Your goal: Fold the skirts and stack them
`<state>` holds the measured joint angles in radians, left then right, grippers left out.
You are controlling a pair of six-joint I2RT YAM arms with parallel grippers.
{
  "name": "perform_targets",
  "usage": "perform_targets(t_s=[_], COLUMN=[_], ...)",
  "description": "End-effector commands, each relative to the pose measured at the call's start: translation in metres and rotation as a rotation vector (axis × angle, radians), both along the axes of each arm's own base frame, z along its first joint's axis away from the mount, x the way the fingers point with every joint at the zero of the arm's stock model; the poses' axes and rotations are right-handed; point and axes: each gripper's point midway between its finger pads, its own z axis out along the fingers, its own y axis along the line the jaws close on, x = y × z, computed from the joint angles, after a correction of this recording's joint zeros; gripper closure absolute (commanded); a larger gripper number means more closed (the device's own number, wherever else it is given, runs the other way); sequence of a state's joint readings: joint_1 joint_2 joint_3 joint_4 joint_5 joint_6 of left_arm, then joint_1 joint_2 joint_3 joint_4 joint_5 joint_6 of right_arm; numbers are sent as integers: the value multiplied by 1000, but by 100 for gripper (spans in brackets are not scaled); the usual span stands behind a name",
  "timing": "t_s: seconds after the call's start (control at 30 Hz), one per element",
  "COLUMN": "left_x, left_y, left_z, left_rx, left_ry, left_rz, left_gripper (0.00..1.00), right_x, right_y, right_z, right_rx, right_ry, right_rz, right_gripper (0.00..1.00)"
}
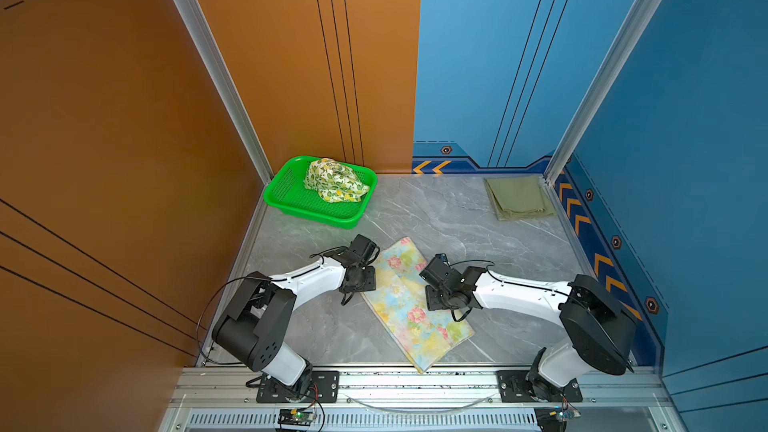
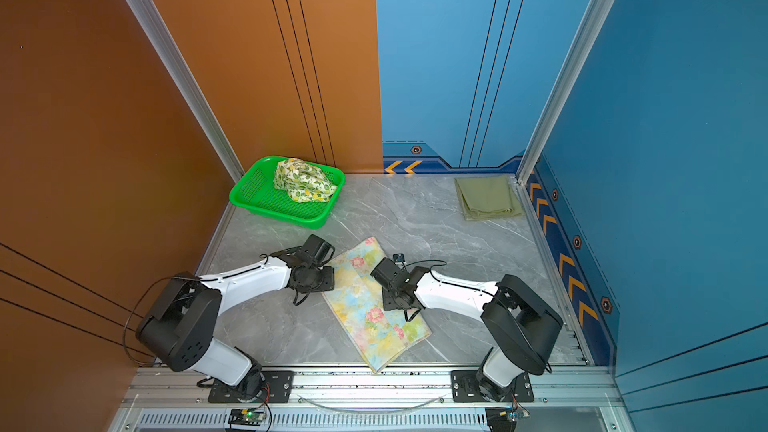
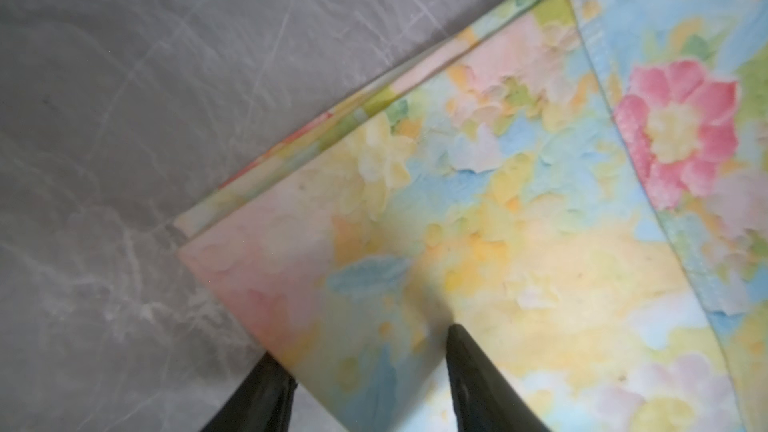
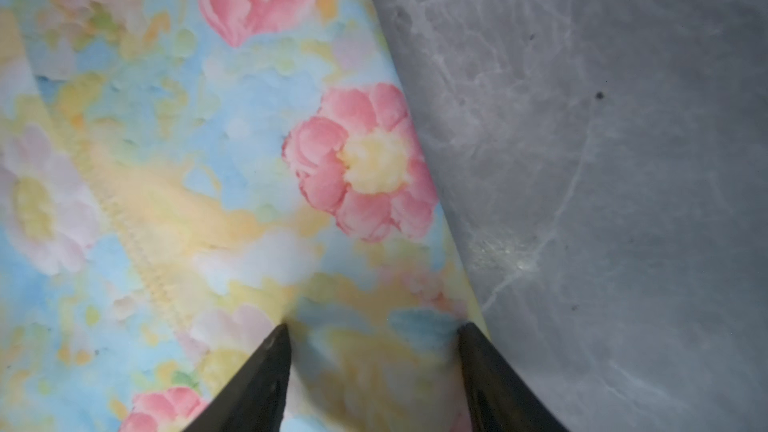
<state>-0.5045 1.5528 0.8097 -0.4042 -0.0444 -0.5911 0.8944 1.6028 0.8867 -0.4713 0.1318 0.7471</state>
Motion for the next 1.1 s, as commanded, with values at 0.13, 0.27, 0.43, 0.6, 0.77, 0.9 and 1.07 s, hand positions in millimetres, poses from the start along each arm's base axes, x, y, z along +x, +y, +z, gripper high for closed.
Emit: perform_targets(t_s=[0.13, 0.27, 0.43, 0.6, 0.77, 0.9, 1.07], left_x=[-21, -36, -60, -88, -109, -106, -77], left_y=[14, 18, 9, -15, -35, -47, -61], left_z=[-20, -24, -23, -21, -14, 9, 50], left_rx=[44, 42, 28, 15, -14, -43, -47], left_ry=[67, 80, 70, 50, 14, -39, -131], left_rz=[20, 39, 43, 23, -4, -40, -106], left_gripper=[41, 42, 43, 43, 43, 41, 35], right_x=[39, 71, 117, 166, 172, 134, 65], right_y=[8, 17, 47, 60, 36, -8, -56], right_z=[-6, -2, 10, 36, 73, 81, 80], right_rx=[-38, -46, -29, 74, 143, 191, 250], right_ry=[-15, -47, -120, -167, -204, -172, -165], right_rz=[69, 107, 193, 183, 63, -106, -299], right_gripper=[36, 36, 36, 35, 35, 34, 33])
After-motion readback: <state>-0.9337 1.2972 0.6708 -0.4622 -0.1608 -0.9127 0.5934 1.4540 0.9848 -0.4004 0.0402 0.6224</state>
